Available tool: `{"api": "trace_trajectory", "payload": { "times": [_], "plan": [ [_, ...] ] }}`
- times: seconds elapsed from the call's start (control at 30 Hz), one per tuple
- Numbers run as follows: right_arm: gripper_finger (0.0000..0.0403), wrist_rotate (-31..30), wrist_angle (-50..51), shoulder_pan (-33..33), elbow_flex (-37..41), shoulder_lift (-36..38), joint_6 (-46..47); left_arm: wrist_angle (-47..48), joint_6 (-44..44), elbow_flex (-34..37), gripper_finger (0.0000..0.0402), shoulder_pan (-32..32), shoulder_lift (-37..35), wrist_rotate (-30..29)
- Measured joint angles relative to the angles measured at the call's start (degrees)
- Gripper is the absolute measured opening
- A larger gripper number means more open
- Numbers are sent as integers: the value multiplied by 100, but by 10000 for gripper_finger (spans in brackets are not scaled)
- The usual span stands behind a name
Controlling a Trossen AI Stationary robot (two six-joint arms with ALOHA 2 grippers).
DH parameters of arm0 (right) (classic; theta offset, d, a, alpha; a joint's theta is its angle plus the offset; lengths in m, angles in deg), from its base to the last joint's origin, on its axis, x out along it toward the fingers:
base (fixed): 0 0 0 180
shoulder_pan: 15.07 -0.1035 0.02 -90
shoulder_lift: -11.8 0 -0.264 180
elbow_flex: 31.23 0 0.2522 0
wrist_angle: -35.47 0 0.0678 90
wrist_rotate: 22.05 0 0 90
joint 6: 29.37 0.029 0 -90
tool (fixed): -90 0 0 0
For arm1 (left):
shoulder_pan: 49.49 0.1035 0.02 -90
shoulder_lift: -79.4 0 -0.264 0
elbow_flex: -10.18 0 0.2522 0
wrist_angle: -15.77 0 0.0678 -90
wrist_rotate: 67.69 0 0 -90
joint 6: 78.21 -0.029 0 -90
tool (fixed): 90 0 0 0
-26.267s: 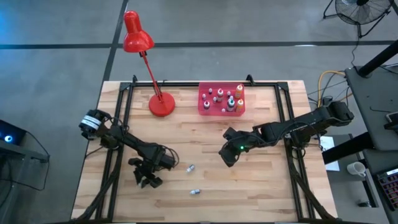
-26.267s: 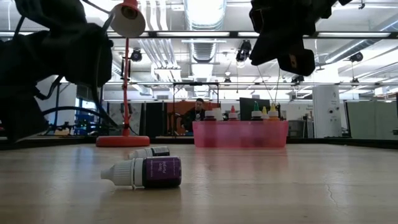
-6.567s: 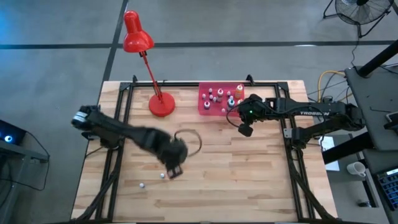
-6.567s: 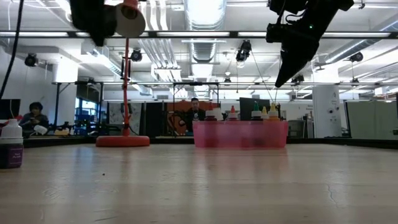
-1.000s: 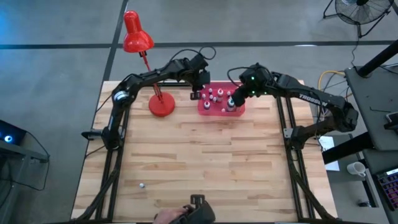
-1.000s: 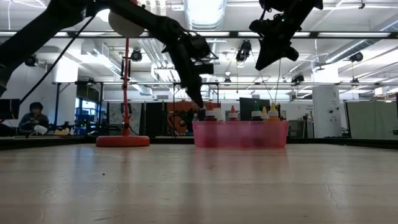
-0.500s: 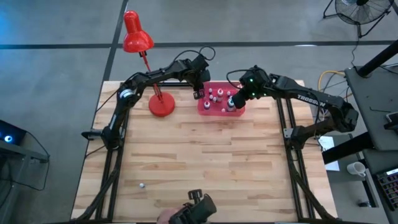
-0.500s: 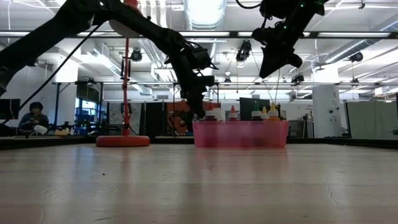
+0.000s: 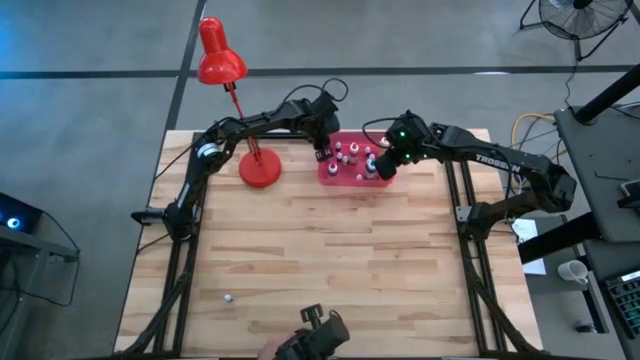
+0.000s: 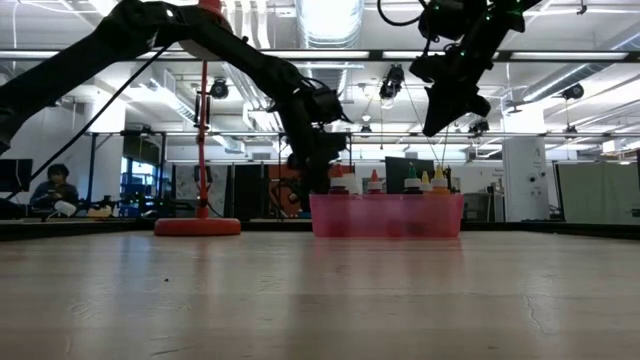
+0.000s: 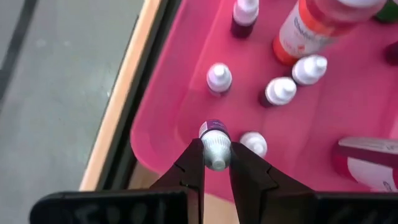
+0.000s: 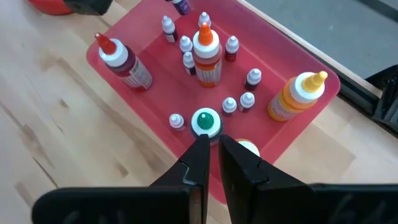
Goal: Pick & Place food coloring
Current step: Put the small purple food coloring bottle into the red bin
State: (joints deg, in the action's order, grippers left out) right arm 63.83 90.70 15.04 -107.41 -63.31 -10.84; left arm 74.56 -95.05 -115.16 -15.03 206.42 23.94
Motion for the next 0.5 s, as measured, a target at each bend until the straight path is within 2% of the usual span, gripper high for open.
{"api": "trace_trajectory", "payload": {
  "times": [0.5],
  "plan": [
    [28,-35,-11,241,2,1,-423,684,903,16,28,-34,-42,4]
  ]
}}
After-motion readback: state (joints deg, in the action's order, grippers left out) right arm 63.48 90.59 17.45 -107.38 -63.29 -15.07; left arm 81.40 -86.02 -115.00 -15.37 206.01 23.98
